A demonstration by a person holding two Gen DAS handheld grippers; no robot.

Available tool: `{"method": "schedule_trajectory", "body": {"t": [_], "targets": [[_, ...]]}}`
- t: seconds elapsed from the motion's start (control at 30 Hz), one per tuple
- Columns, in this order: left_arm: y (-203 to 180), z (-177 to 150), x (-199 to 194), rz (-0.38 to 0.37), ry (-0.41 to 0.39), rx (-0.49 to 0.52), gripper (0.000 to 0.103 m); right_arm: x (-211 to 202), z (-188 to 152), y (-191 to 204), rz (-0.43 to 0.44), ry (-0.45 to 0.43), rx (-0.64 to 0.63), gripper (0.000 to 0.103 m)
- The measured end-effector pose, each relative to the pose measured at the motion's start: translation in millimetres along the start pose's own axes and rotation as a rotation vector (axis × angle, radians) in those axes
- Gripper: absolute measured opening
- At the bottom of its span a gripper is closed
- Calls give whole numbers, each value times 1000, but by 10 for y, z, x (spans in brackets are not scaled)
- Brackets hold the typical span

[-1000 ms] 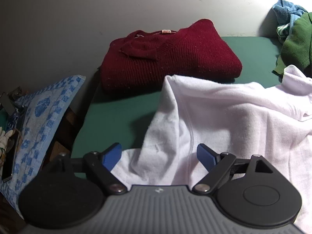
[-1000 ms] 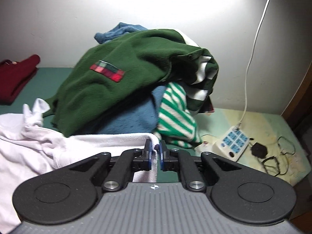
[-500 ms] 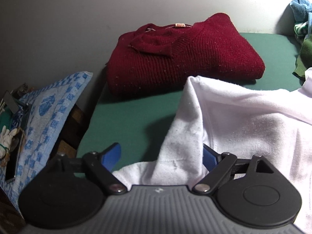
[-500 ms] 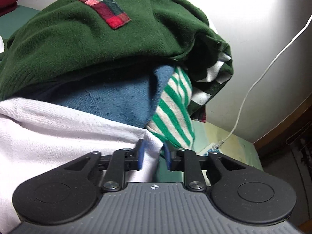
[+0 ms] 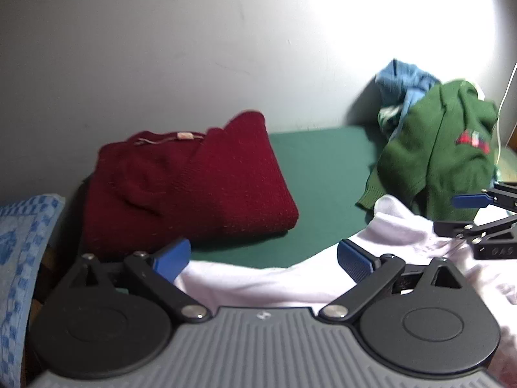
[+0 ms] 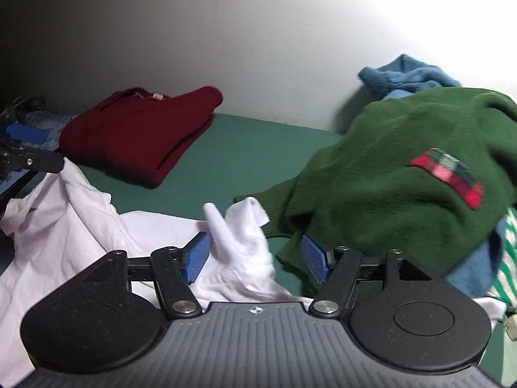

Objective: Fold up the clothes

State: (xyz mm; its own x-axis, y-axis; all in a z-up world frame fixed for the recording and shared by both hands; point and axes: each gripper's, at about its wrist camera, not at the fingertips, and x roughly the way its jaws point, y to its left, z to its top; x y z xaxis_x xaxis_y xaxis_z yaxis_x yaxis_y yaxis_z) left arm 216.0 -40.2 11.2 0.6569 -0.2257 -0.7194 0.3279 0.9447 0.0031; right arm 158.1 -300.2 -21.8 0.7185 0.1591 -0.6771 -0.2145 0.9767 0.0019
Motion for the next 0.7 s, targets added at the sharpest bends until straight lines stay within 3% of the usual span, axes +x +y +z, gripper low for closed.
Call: {"method": "schedule_trajectory", "body": {"t": [0.17,0.27,0.37,0.4,0.5,0.63,0.7], "targets": [[46,-13,510,-45,162,-49,94,328,31,103,15,53,-46,70],[12,-113,543,-97,179,-55,95,493,40,146,30,81,-68,69],[-68,-211,588,-136,206,-38,94,582,36,157,36,93,-70,57],[-93,-240,608,-144,216,-32,92,581,31,148,36,91,-62,43],[-153,-309,644,-143,221,-12,78,523,38,95,32,57,-30,26],[-120,-333,550,-185,182,-43,41,354,87,-13,26,-33,29,16],[-111,-295,515,-187,154,-50,27,270,111,-67,24,-77,59,13]]}}
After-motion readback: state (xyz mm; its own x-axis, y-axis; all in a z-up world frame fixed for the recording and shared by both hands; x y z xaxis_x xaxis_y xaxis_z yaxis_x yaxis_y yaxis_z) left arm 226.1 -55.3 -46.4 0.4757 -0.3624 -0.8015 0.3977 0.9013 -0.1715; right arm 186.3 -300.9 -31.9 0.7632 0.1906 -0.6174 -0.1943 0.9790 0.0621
